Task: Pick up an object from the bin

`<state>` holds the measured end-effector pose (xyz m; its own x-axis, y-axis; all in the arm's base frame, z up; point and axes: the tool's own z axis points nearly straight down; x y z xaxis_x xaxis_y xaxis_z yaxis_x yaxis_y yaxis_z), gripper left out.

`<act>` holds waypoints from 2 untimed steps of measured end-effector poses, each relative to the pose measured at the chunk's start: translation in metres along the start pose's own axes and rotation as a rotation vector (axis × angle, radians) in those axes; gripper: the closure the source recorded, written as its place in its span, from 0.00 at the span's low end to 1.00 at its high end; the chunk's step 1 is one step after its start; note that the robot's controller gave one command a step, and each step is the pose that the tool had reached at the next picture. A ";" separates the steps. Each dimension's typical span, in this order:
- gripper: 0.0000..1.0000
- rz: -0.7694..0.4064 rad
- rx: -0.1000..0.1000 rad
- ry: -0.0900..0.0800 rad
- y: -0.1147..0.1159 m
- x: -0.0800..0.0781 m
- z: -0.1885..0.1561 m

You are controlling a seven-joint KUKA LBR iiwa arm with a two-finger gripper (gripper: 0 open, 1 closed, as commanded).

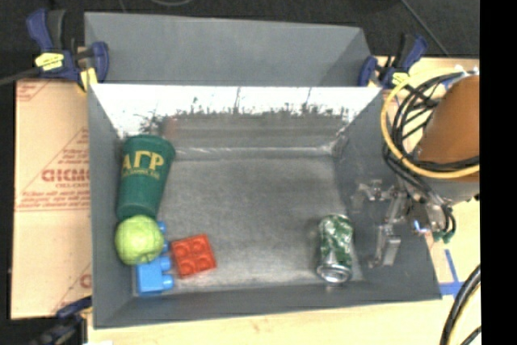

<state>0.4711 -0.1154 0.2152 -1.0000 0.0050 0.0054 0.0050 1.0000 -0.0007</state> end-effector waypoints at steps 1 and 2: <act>0.00 -0.004 0.002 -0.008 0.001 -0.002 -0.004; 0.00 -0.182 0.002 -0.010 0.001 -0.005 0.043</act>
Offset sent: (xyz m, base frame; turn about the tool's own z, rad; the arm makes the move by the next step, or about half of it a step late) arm 0.0103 0.0018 -0.1452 -0.5588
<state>0.4763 -0.1147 0.1726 -0.9844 -0.1757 -0.0044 -0.1757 0.9844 -0.0030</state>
